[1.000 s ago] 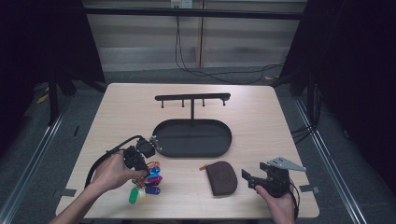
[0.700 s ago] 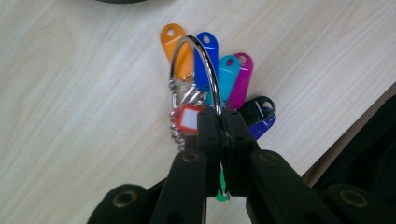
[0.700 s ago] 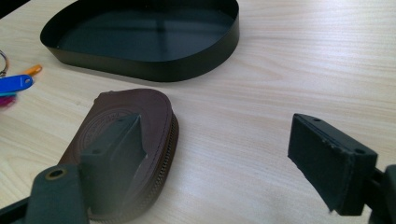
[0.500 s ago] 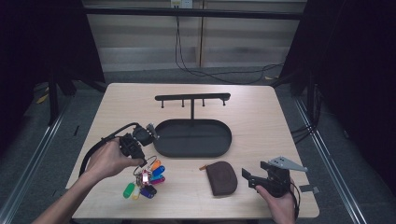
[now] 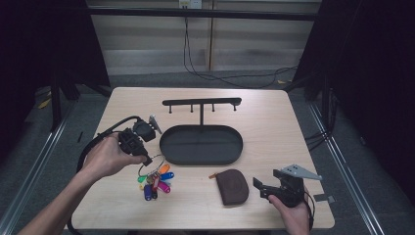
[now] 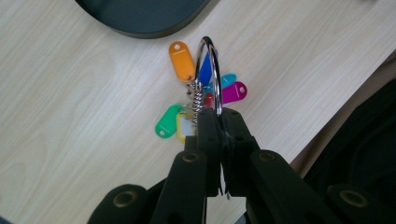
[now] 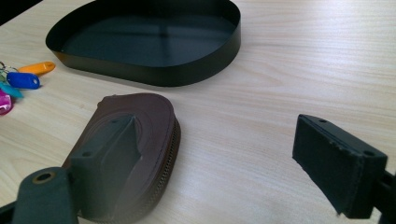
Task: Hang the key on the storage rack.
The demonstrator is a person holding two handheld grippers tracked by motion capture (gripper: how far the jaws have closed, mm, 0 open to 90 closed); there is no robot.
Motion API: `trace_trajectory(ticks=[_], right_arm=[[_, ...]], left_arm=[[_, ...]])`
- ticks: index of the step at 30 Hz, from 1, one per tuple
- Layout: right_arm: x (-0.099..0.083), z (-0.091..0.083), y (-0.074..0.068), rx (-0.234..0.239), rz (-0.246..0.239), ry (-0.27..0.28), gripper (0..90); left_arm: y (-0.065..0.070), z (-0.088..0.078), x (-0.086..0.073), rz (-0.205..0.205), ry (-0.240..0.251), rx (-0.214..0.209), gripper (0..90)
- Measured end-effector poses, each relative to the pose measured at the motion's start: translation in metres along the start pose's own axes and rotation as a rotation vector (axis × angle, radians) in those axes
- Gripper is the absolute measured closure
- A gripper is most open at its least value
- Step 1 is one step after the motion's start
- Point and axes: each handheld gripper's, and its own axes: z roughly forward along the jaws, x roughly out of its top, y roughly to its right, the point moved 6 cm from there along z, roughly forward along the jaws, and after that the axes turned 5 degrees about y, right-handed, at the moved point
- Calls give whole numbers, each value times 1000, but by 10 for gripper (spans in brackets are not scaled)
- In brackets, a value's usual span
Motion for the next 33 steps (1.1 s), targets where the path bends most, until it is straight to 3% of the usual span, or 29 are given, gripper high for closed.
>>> trace_trajectory(ticks=[14,25,33], right_arm=[[0,-2,1,-2,1,2,147],[0,-1,1,0,1,0,147],[0,-2,1,2,0,-1,147]], left_arm=[[5,-38,7,38,13,12,879],[9,-53,9,52,10,10,878],[10,-62,23,47,11,13,879]])
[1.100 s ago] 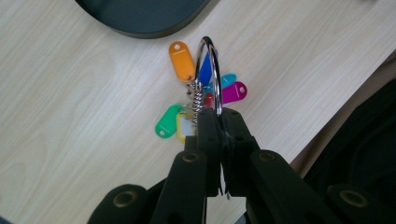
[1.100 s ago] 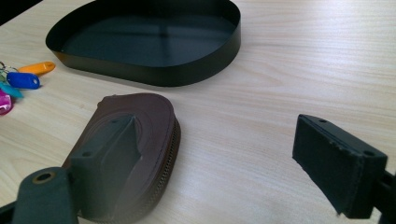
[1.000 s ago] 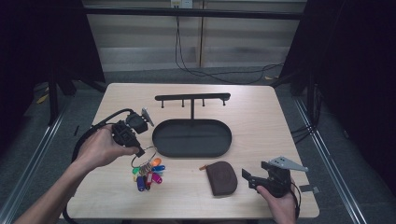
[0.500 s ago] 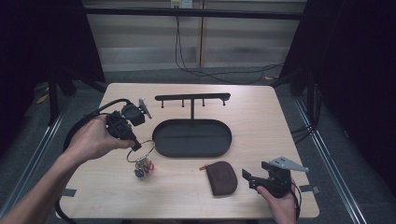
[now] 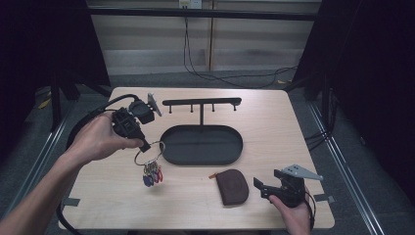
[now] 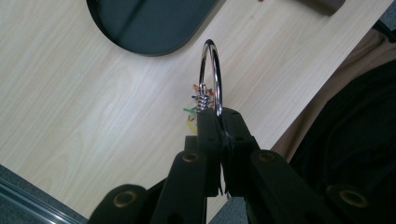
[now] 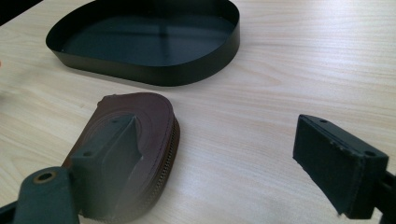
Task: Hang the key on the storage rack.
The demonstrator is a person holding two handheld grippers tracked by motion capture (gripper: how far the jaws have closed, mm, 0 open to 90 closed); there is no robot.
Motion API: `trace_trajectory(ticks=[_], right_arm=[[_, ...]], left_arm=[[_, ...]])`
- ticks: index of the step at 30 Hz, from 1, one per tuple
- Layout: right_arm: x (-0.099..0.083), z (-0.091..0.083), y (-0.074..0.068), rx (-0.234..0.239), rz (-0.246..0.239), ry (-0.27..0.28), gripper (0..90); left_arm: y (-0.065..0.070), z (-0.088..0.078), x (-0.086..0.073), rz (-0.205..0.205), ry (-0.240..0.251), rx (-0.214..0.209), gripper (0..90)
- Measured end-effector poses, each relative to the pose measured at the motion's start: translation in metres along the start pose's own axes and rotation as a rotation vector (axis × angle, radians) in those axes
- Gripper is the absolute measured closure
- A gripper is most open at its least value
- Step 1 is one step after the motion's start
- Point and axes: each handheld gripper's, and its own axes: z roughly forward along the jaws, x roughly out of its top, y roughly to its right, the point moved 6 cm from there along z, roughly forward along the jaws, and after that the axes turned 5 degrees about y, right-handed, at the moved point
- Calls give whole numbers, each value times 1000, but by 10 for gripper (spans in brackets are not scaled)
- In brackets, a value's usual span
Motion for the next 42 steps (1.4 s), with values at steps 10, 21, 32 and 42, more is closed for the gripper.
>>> trace_trajectory(ticks=[10,21,32,42], right_arm=[[0,0,1,4,-2,-3,147],[-1,2,-1,10,-2,-11,147],[-1,0,-1,8,3,-9,147],[-2,1,-1,13,2,-12,147]], left_arm=[[3,-6,24,18,21,-7,879],[-15,1,40,-6,15,-32,878],[-35,5,62,-49,11,-36,879],[-51,11,79,-86,-25,-24,878]])
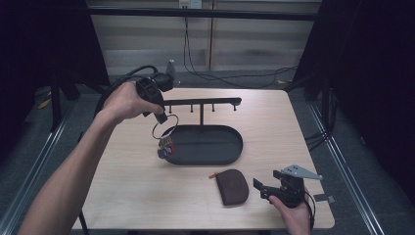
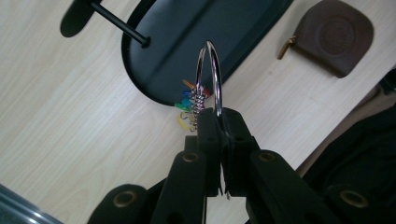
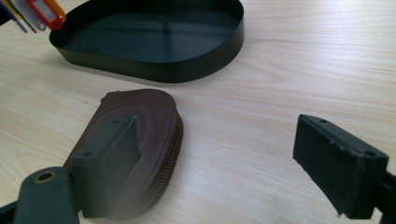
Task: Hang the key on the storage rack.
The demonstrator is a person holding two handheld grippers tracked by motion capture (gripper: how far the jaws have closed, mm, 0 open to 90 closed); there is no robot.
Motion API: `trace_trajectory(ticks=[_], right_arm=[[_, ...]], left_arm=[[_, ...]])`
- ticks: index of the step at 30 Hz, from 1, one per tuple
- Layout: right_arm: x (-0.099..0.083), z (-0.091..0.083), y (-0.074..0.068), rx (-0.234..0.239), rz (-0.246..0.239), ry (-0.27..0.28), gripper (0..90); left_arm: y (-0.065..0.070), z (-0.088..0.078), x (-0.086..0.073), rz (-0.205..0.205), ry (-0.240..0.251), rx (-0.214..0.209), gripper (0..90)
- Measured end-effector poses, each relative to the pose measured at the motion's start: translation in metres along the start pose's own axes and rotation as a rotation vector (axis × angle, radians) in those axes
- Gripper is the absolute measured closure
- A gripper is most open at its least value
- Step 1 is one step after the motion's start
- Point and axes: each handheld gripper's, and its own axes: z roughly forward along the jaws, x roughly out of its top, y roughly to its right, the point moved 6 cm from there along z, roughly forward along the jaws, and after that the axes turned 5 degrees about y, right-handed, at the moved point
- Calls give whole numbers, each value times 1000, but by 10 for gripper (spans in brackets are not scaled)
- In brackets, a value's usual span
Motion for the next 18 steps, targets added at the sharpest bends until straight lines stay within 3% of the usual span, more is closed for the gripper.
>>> trace_trajectory(ticks=[4,8,11,13,18], right_arm=[[0,-1,0,1,-3,1,147],[-1,-1,0,4,-2,-4,147],[-1,-1,-1,5,-6,-3,147],[-1,-1,-1,7,-7,-3,147],[-1,-1,0,6,0,-5,146]], left_arm=[[-5,2,7,19,-19,7,878],[-10,7,10,5,-39,24,878],[-16,9,12,18,-46,24,879],[-19,10,13,-1,-39,46,878],[-22,11,13,-18,-36,53,878]])
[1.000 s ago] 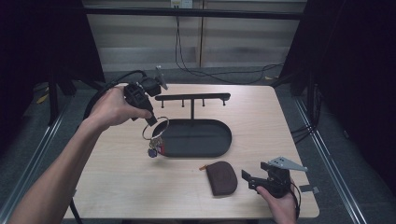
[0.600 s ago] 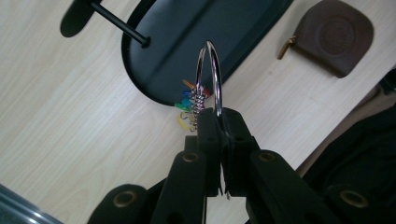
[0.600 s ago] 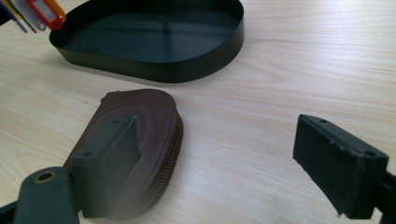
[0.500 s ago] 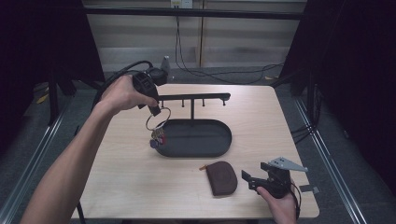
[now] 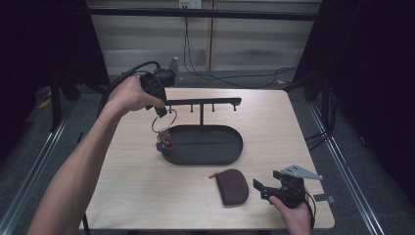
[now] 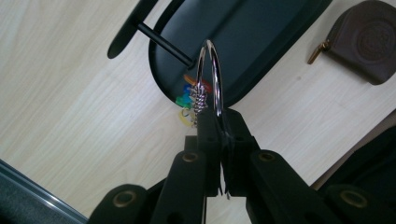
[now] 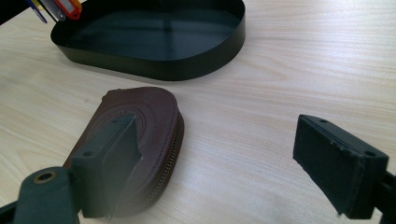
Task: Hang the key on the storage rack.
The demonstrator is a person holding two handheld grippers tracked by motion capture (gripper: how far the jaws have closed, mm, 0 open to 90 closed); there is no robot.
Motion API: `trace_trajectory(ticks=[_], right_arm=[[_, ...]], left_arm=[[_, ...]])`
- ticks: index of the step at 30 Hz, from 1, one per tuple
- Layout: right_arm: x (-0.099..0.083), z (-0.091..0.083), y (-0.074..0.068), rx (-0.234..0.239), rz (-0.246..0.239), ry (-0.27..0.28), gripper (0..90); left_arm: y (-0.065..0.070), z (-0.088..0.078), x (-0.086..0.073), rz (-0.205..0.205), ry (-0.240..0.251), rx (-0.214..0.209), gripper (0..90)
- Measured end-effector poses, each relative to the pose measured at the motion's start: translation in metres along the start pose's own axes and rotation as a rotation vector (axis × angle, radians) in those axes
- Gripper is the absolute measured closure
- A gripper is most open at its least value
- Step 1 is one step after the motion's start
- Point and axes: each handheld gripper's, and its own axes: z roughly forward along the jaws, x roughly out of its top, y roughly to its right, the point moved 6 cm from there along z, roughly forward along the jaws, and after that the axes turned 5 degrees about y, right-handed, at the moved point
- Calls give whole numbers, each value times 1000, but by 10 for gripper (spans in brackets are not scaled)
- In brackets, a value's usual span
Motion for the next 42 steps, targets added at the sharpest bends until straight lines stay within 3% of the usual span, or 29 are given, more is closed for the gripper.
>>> trace_trajectory(ticks=[6,24,42], right_arm=[[0,0,0,-3,0,-1,147],[0,0,0,-4,1,-3,146],[-1,1,-4,6,-8,-11,147]], left_arm=[[-9,4,3,-29,14,23,877],[-22,19,10,-47,24,28,875],[-24,28,9,-74,42,32,831]])
